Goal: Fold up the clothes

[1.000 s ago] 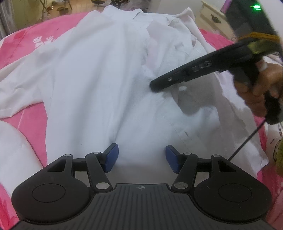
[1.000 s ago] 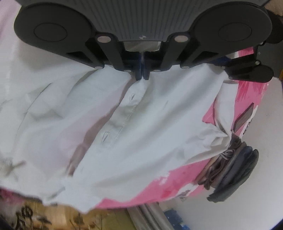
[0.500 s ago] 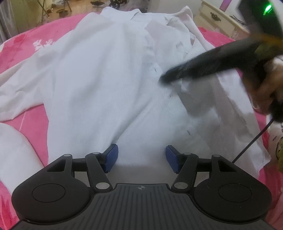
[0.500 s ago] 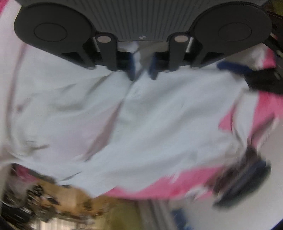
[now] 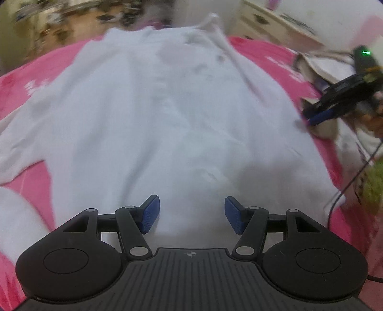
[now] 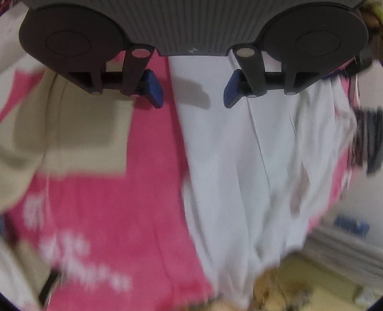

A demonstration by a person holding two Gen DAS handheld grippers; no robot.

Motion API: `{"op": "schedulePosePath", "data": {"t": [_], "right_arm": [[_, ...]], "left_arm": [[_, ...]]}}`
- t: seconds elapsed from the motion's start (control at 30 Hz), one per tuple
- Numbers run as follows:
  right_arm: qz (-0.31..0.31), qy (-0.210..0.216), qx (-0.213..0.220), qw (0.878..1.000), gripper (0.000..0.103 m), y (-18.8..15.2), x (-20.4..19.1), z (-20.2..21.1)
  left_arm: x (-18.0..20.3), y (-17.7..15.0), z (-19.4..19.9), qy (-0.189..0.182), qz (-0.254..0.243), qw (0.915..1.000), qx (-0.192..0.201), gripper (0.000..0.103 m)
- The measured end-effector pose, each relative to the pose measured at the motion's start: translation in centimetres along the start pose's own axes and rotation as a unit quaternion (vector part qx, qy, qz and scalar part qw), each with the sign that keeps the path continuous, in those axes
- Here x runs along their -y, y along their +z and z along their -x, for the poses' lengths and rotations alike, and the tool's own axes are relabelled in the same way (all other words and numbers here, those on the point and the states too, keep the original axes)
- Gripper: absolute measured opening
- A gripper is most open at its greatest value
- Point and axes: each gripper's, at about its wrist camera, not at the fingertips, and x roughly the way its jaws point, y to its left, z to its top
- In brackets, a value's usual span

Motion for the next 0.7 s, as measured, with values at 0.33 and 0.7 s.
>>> {"op": "schedulePosePath", "data": {"t": [0.33,0.7], "right_arm": [[0.159,0.018,-0.103,0.982,0.001,-5.2,-3.5,-3.5],[0.125,-0.062,-0.179,0.974,0.001,-6.5,-3.9,1.9]], "left_arm": [[5.2,-0.4,-1.1,-0.062,-0.094,0.9937,-0.008,0.06],[8.2,1.0,-5.5,-0.116,-0.112,0.9862,-0.038,0.06]]}}
